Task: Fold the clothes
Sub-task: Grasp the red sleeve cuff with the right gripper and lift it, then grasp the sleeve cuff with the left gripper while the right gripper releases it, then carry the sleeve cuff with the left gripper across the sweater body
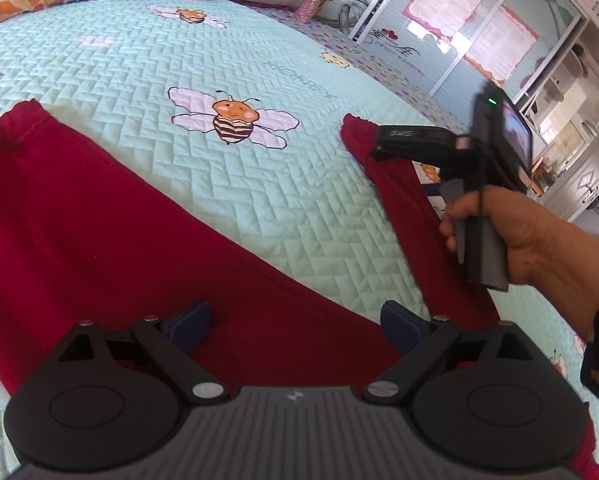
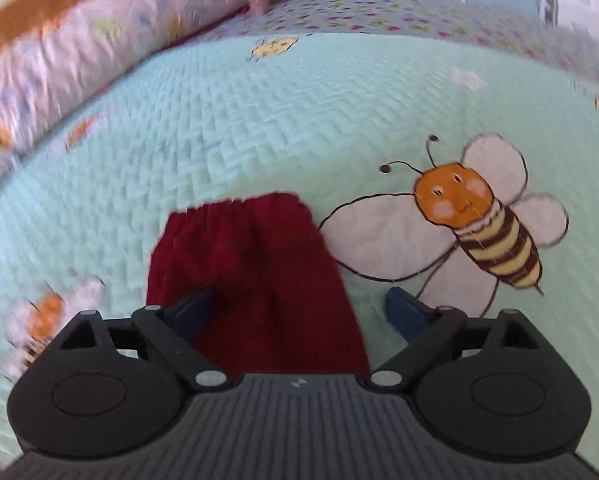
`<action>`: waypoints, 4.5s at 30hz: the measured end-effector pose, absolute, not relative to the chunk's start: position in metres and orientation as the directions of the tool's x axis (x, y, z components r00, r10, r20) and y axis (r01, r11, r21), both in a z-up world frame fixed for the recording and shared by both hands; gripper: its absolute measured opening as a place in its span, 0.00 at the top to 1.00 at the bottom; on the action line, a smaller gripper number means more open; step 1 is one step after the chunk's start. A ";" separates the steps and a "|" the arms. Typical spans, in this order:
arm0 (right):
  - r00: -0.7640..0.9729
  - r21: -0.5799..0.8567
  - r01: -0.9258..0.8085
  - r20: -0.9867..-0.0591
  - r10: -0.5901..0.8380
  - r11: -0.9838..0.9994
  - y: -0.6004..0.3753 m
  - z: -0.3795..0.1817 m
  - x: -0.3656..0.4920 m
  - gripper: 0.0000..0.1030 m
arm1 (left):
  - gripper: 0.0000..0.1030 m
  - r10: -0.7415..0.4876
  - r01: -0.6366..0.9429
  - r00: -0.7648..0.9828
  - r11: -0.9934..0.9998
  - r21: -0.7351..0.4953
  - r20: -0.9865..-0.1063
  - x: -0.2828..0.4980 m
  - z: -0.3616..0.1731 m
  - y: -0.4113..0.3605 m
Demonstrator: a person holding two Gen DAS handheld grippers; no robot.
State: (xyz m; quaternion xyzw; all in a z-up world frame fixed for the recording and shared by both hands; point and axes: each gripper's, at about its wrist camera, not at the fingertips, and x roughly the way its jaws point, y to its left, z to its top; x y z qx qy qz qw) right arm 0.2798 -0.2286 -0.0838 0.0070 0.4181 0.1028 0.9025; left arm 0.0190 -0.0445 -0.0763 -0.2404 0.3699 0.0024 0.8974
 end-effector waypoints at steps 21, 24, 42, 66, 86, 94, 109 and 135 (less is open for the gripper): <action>0.712 0.137 -0.273 -0.637 0.296 0.952 -0.204 -0.022 0.193 0.87 | 0.00 -0.212 -0.173 0.743 0.855 -0.488 -0.635 0.021 -0.080 -0.037; 0.733 0.150 -0.303 -0.594 0.331 0.941 -0.208 -0.002 0.162 0.87 | 0.00 -0.224 -0.165 0.744 0.852 -0.497 -0.630 0.020 -0.079 -0.035; 0.810 0.032 -0.376 -0.474 0.345 0.926 -0.221 0.043 0.020 0.87 | 0.00 -0.086 -0.285 0.854 0.748 -0.599 -0.513 -0.020 -0.059 0.022; 0.732 -0.265 -0.605 -0.557 0.393 0.751 -0.170 -0.037 -0.007 0.33 | 0.00 -0.149 -0.262 0.921 0.445 -0.856 -0.359 -0.046 -0.075 0.055; 0.618 -0.378 -0.776 -0.615 0.490 0.504 -0.107 -0.077 0.005 0.85 | 0.00 -0.199 -0.265 0.902 0.443 -0.856 -0.382 -0.037 -0.079 0.053; 0.671 -0.295 -0.726 -0.500 0.547 0.621 -0.123 -0.060 -0.016 0.88 | 0.00 -0.296 -0.228 0.870 0.466 -0.855 -0.394 -0.029 -0.081 0.036; 0.673 -0.265 -0.723 -0.476 0.566 0.638 -0.139 -0.057 -0.038 0.88 | 0.25 -0.329 -0.222 0.871 0.397 -0.890 -0.365 -0.026 -0.098 0.039; 0.823 -0.124 -0.375 -0.500 0.269 0.919 -0.273 -0.048 -0.090 0.32 | 0.89 -0.258 -0.228 0.833 0.646 -0.728 -0.489 -0.017 -0.073 0.017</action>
